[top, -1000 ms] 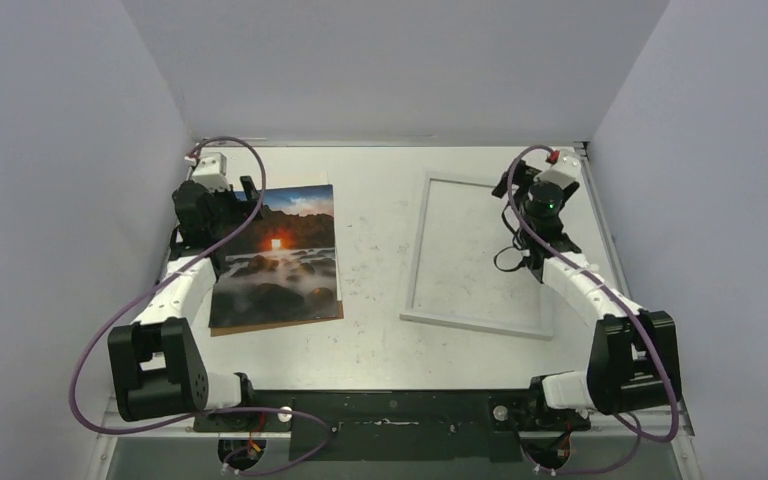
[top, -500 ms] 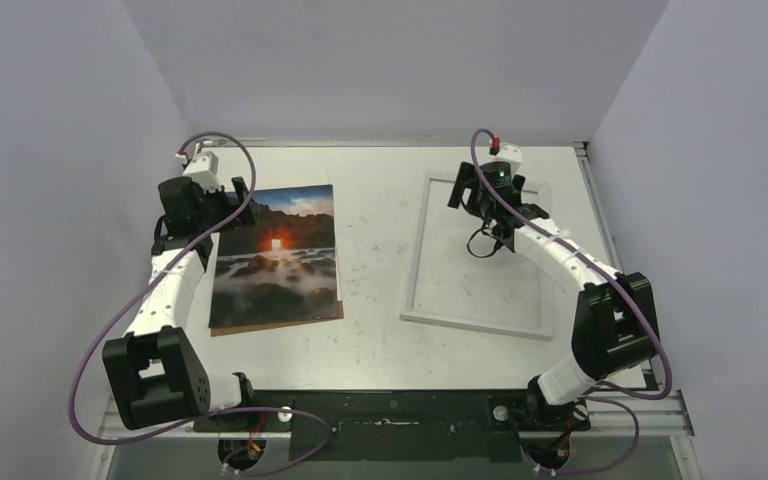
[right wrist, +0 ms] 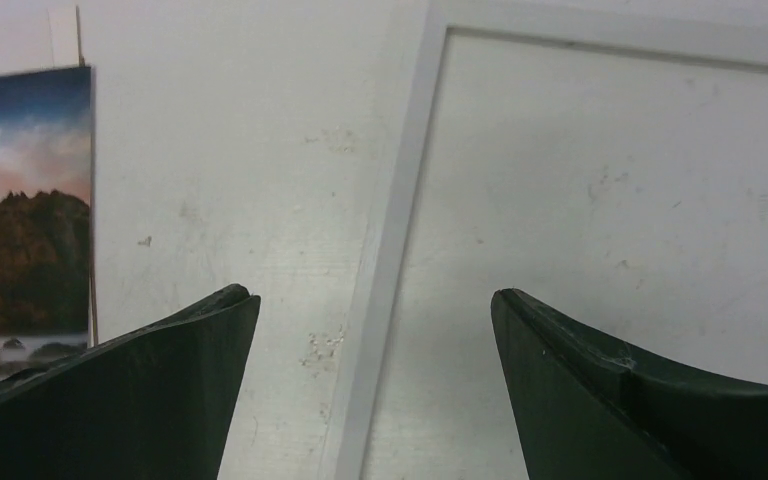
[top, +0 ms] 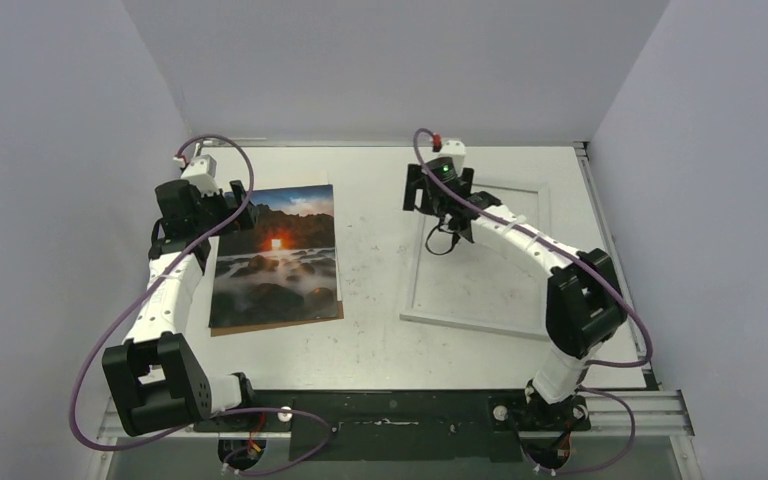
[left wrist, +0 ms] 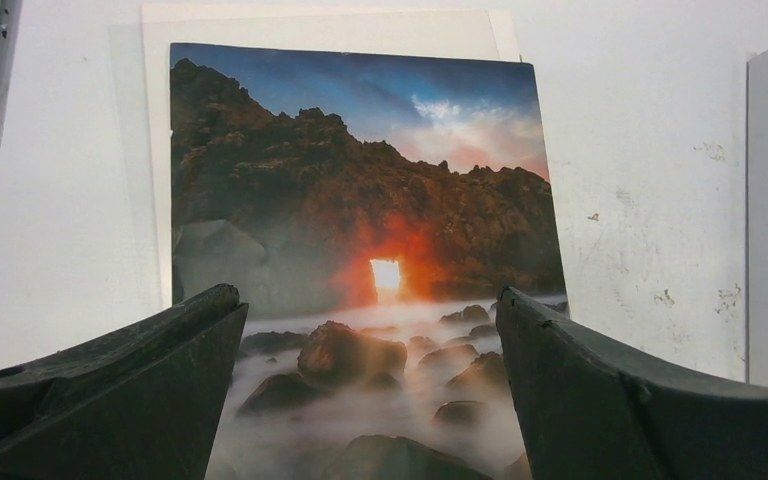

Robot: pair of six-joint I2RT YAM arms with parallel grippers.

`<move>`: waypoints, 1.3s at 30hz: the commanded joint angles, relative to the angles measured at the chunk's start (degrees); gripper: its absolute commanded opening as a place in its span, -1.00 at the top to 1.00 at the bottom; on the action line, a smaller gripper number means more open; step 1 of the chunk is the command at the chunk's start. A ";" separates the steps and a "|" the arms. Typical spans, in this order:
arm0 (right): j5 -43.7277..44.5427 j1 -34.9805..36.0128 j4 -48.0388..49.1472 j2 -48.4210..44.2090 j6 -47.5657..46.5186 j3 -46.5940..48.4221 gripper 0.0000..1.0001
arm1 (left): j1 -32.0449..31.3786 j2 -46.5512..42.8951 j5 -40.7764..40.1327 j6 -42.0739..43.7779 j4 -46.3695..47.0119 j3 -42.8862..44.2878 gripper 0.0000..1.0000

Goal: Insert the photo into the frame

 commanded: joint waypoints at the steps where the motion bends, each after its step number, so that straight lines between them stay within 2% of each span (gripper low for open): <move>1: 6.98 4.83 -4.76 3.66 1.88 1.83 -0.80 | 0.33 -0.15 1.58 0.27 -1.73 2.26 -0.93; 6: 7.65 7.38 -5.55 7.36 6.13 1.76 -0.82 | 0.35 0.06 2.04 0.66 -2.45 2.07 -0.93; 11: 7.62 9.98 -5.36 10.43 7.71 1.67 -0.94 | 0.35 0.25 2.20 0.48 -2.46 1.87 -0.93; 14: 7.49 10.67 -5.45 11.91 8.97 1.52 -0.73 | 0.34 0.56 2.14 0.65 -2.23 1.71 -0.93; 24: 10.27 12.78 -5.95 15.56 10.85 0.78 -0.56 | 0.34 1.48 1.14 1.47 -4.01 2.81 -0.93; 34: 14.18 13.41 -8.38 18.37 12.49 0.94 -0.26 | 0.39 1.44 1.61 0.96 -5.33 4.45 -0.93; 36: 14.30 13.54 -8.44 18.75 12.50 0.87 -0.13 | 0.34 1.25 1.52 1.14 -5.59 4.53 -0.93; 39: 13.99 13.79 -8.19 18.83 12.35 0.94 0.21 | 0.34 1.10 1.42 1.18 -6.20 4.53 -0.93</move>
